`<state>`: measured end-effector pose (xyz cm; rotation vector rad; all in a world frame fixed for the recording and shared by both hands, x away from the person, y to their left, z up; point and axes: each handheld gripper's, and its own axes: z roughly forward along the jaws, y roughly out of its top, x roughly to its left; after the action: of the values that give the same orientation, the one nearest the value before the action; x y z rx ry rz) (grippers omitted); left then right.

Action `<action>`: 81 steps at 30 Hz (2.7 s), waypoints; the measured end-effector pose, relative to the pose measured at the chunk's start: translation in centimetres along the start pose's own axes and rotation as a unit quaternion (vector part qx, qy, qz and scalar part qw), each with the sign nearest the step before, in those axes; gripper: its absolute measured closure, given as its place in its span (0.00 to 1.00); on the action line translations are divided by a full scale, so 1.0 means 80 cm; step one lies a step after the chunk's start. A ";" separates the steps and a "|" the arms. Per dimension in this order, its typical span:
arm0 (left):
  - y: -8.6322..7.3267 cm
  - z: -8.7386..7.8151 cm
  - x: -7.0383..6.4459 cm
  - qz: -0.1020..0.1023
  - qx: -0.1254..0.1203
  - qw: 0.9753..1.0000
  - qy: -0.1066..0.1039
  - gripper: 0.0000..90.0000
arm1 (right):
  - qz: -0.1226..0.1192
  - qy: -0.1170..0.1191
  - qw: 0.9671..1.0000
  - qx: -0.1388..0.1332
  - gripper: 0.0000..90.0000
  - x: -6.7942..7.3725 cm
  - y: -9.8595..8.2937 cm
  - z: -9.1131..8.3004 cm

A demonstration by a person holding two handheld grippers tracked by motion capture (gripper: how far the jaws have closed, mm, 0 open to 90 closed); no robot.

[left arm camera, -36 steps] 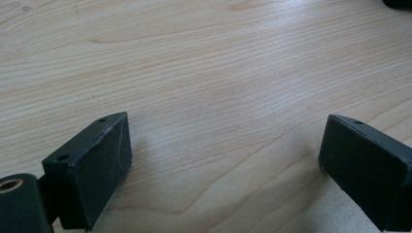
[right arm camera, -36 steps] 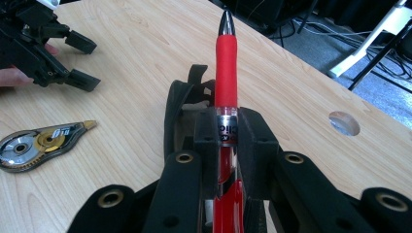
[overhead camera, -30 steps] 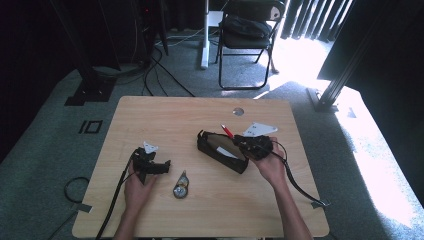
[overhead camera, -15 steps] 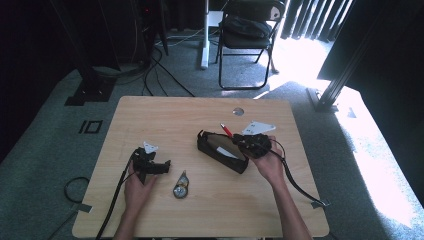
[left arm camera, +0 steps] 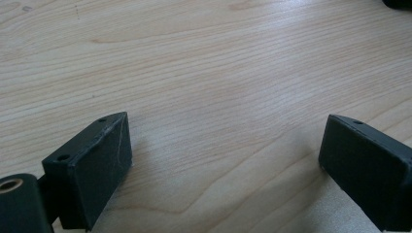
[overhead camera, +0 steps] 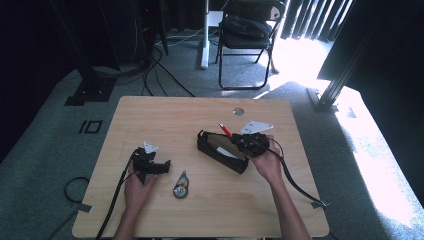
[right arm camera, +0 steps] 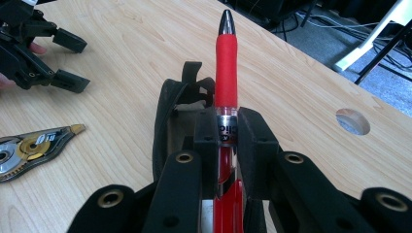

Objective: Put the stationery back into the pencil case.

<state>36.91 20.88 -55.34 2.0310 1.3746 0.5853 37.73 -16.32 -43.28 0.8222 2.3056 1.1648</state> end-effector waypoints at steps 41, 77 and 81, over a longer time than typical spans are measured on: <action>0.000 0.000 0.000 0.000 -0.001 1.000 0.000 0.06 | 0.008 0.009 1.000 0.016 0.88 -0.005 -0.004 0.027; 0.000 0.000 0.000 0.000 -0.001 1.000 0.001 0.06 | 0.003 0.025 0.999 0.039 0.88 -0.001 -0.012 0.051; 0.000 0.000 0.000 0.000 -0.001 1.000 0.001 0.06 | 0.002 0.027 0.999 0.043 0.88 0.001 -0.013 0.053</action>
<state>36.91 20.86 -55.35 2.0288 1.3747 0.5876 39.90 -14.39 -46.51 0.8358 2.4133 1.1082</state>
